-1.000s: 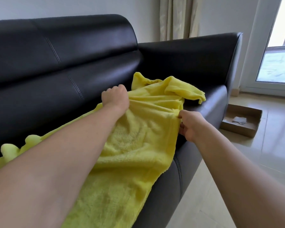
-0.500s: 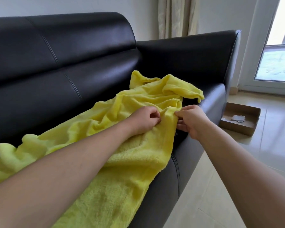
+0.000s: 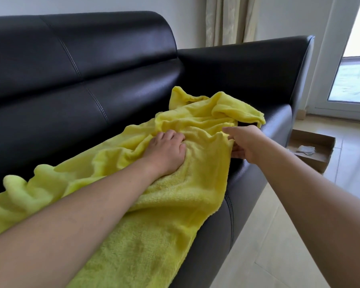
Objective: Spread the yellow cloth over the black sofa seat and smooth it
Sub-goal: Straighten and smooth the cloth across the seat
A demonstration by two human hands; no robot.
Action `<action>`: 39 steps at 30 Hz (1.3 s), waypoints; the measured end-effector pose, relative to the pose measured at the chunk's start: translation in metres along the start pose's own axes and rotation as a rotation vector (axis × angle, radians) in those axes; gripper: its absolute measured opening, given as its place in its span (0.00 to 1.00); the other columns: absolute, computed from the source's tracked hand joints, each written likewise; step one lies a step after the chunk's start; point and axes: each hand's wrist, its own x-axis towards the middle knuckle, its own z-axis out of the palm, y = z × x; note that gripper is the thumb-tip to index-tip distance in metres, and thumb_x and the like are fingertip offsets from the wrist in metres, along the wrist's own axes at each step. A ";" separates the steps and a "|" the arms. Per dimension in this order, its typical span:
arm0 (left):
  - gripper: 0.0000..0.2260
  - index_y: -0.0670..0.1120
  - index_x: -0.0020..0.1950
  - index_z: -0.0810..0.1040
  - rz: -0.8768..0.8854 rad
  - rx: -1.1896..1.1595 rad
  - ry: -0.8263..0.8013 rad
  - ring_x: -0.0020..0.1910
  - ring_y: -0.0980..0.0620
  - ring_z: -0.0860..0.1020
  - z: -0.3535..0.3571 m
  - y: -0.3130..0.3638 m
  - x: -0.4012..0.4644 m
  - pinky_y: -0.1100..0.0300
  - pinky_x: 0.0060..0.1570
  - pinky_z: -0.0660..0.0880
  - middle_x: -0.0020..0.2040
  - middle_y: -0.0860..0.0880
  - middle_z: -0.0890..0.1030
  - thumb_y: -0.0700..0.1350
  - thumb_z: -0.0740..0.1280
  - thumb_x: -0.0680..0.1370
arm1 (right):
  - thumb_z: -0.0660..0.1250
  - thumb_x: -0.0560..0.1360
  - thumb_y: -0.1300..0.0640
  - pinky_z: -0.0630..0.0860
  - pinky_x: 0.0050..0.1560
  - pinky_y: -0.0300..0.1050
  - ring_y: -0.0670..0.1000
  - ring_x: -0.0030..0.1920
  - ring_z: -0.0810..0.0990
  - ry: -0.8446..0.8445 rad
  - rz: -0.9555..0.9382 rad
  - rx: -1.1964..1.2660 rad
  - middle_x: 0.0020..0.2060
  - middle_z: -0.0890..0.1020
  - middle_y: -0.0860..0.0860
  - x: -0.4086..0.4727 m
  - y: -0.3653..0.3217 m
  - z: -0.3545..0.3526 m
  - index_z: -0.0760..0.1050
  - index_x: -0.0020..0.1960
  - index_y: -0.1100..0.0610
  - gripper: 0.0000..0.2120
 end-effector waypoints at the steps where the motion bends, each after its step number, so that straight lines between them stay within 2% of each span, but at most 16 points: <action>1: 0.19 0.50 0.72 0.64 -0.005 0.003 0.000 0.68 0.45 0.63 0.000 0.000 0.000 0.50 0.70 0.60 0.71 0.48 0.66 0.51 0.49 0.83 | 0.71 0.75 0.54 0.76 0.24 0.40 0.53 0.37 0.81 -0.022 0.014 -0.018 0.45 0.80 0.56 -0.001 -0.002 0.000 0.74 0.55 0.64 0.15; 6: 0.19 0.51 0.73 0.63 -0.022 -0.012 -0.041 0.69 0.45 0.61 0.001 -0.001 0.000 0.50 0.71 0.58 0.71 0.49 0.64 0.51 0.49 0.83 | 0.66 0.78 0.61 0.77 0.24 0.42 0.55 0.37 0.80 -0.059 0.044 -0.102 0.47 0.79 0.59 -0.008 -0.009 -0.002 0.73 0.60 0.65 0.13; 8: 0.19 0.51 0.73 0.62 -0.027 -0.019 -0.043 0.69 0.46 0.60 0.001 -0.001 0.000 0.50 0.71 0.57 0.71 0.49 0.63 0.52 0.48 0.83 | 0.65 0.79 0.56 0.77 0.23 0.42 0.55 0.36 0.79 -0.070 0.075 -0.143 0.43 0.78 0.59 -0.010 -0.012 -0.002 0.71 0.58 0.65 0.14; 11: 0.19 0.52 0.73 0.62 -0.033 -0.021 -0.031 0.69 0.46 0.60 0.003 -0.002 0.000 0.50 0.71 0.57 0.71 0.50 0.63 0.52 0.48 0.83 | 0.63 0.79 0.47 0.75 0.30 0.46 0.55 0.37 0.78 -0.097 0.143 -0.255 0.41 0.77 0.58 -0.012 -0.017 -0.002 0.72 0.54 0.64 0.18; 14: 0.19 0.52 0.73 0.62 -0.036 -0.021 -0.022 0.69 0.46 0.60 0.003 -0.001 -0.001 0.50 0.71 0.56 0.71 0.50 0.63 0.52 0.48 0.83 | 0.64 0.79 0.47 0.74 0.34 0.45 0.52 0.34 0.75 -0.117 0.175 -0.324 0.36 0.75 0.55 -0.012 -0.020 -0.002 0.73 0.47 0.62 0.17; 16: 0.19 0.52 0.73 0.62 -0.037 -0.024 -0.017 0.69 0.47 0.60 0.003 -0.001 -0.002 0.50 0.71 0.56 0.71 0.50 0.63 0.52 0.48 0.83 | 0.66 0.77 0.47 0.75 0.34 0.45 0.51 0.34 0.74 -0.143 0.189 -0.325 0.35 0.73 0.54 -0.009 -0.020 -0.002 0.73 0.46 0.60 0.15; 19: 0.19 0.52 0.73 0.63 -0.039 -0.028 -0.008 0.69 0.47 0.60 0.004 0.000 -0.003 0.50 0.71 0.56 0.71 0.50 0.63 0.52 0.48 0.83 | 0.68 0.76 0.49 0.73 0.33 0.42 0.49 0.33 0.73 -0.174 0.220 -0.263 0.34 0.72 0.52 -0.008 -0.022 -0.001 0.73 0.45 0.58 0.12; 24: 0.19 0.53 0.73 0.63 -0.050 -0.037 0.003 0.69 0.47 0.60 0.005 0.000 -0.003 0.51 0.71 0.56 0.71 0.51 0.64 0.52 0.48 0.83 | 0.66 0.78 0.54 0.70 0.31 0.39 0.46 0.31 0.72 -0.133 0.256 -0.128 0.34 0.73 0.49 -0.006 -0.022 0.002 0.71 0.41 0.55 0.09; 28: 0.19 0.53 0.73 0.63 -0.050 -0.037 0.003 0.69 0.47 0.60 0.006 0.000 -0.004 0.51 0.71 0.56 0.71 0.51 0.63 0.52 0.48 0.83 | 0.63 0.77 0.63 0.72 0.24 0.37 0.48 0.29 0.73 -0.011 0.131 -0.104 0.34 0.74 0.51 -0.001 -0.012 0.005 0.71 0.44 0.58 0.04; 31: 0.19 0.52 0.73 0.63 -0.048 -0.030 0.011 0.69 0.47 0.60 0.008 0.000 -0.003 0.50 0.71 0.56 0.71 0.51 0.63 0.52 0.48 0.83 | 0.61 0.73 0.69 0.76 0.22 0.39 0.53 0.32 0.78 0.115 0.012 0.028 0.39 0.78 0.56 0.003 -0.003 -0.001 0.73 0.47 0.61 0.06; 34: 0.19 0.52 0.73 0.63 -0.044 -0.025 0.015 0.69 0.47 0.61 0.008 -0.001 -0.002 0.50 0.71 0.57 0.71 0.51 0.64 0.52 0.48 0.83 | 0.62 0.70 0.68 0.83 0.34 0.49 0.58 0.38 0.82 0.210 -0.087 0.009 0.47 0.81 0.60 0.005 0.008 -0.002 0.75 0.44 0.63 0.05; 35: 0.19 0.52 0.73 0.63 -0.038 -0.024 0.015 0.69 0.47 0.61 0.008 -0.002 -0.002 0.50 0.71 0.57 0.71 0.51 0.64 0.52 0.48 0.83 | 0.62 0.70 0.66 0.83 0.37 0.52 0.58 0.39 0.82 0.233 -0.116 -0.019 0.49 0.82 0.61 0.003 0.010 0.000 0.76 0.46 0.64 0.07; 37: 0.19 0.52 0.73 0.63 -0.022 -0.030 0.003 0.70 0.47 0.60 0.008 -0.002 -0.002 0.50 0.71 0.57 0.71 0.51 0.64 0.51 0.48 0.83 | 0.64 0.70 0.60 0.82 0.40 0.50 0.55 0.42 0.81 0.240 -0.169 -0.127 0.58 0.77 0.57 -0.005 0.012 0.006 0.75 0.58 0.60 0.17; 39: 0.20 0.51 0.74 0.63 -0.007 -0.027 -0.011 0.70 0.47 0.61 0.002 -0.001 -0.003 0.50 0.72 0.58 0.72 0.50 0.64 0.51 0.48 0.83 | 0.62 0.73 0.61 0.75 0.43 0.47 0.53 0.44 0.75 0.214 -0.239 -0.322 0.66 0.65 0.54 -0.017 0.015 0.013 0.66 0.69 0.58 0.24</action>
